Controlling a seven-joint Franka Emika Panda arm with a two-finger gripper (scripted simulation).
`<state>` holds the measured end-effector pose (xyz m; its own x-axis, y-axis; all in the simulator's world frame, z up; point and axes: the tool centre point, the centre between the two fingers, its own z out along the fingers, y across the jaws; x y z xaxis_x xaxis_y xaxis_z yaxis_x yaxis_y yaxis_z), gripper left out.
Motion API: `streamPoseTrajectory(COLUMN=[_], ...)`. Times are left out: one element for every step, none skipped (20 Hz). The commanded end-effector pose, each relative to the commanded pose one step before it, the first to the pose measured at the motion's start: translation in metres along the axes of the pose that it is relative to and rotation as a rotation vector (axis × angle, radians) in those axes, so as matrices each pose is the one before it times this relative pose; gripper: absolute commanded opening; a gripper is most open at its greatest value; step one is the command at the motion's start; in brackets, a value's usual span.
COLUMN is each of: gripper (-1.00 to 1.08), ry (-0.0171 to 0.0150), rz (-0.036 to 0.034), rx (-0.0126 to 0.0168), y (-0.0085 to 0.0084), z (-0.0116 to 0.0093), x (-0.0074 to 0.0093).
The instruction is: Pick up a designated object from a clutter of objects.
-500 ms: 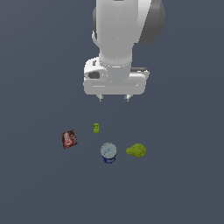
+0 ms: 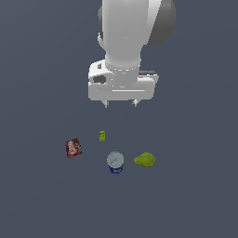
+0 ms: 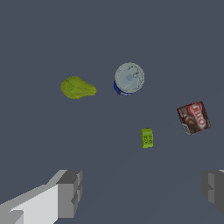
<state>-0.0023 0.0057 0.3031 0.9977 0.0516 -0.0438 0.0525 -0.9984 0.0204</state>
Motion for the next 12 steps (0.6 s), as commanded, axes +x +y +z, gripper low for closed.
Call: streamPoseTrajectory(gripper=[1.0, 1.0, 1.0, 1.0, 1.0, 1.0, 1.0, 1.0, 1.0, 1.0, 1.0, 1.0], ry=[0.0001, -0.00005, -0.00001, 0.00004, 0.00008, 0.00013, 0.00017, 0.00022, 0.00026, 0.0003, 0.00035, 0.0004], rz=[-0.00715, 0.00094, 0.00092, -0.00062, -0.00239, -0.00401, -0.00579, -0.00749, -0.00918, -0.01086, -0.01256, -0.01427], rx=[-0.00452, -0.00025, 0.00034, 0.00031, -0.00002, -0.0003, -0.00056, -0.00079, -0.00098, -0.00112, -0.0012, -0.00127], y=[0.00117, 0.00022, -0.00009, -0.00016, -0.00029, -0.00034, -0.00047, -0.00056, -0.00066, -0.00079, -0.00094, -0.00107], z=[-0.00165, -0.00039, 0.00004, 0.00035, 0.00053, 0.0007, 0.00091, 0.00113, 0.00137, 0.00164, 0.00196, 0.00228], x=[0.00023, -0.00022, -0.00008, 0.00018, 0.00041, 0.00063, 0.00087, 0.00111, 0.00135, 0.0016, 0.00187, 0.00214])
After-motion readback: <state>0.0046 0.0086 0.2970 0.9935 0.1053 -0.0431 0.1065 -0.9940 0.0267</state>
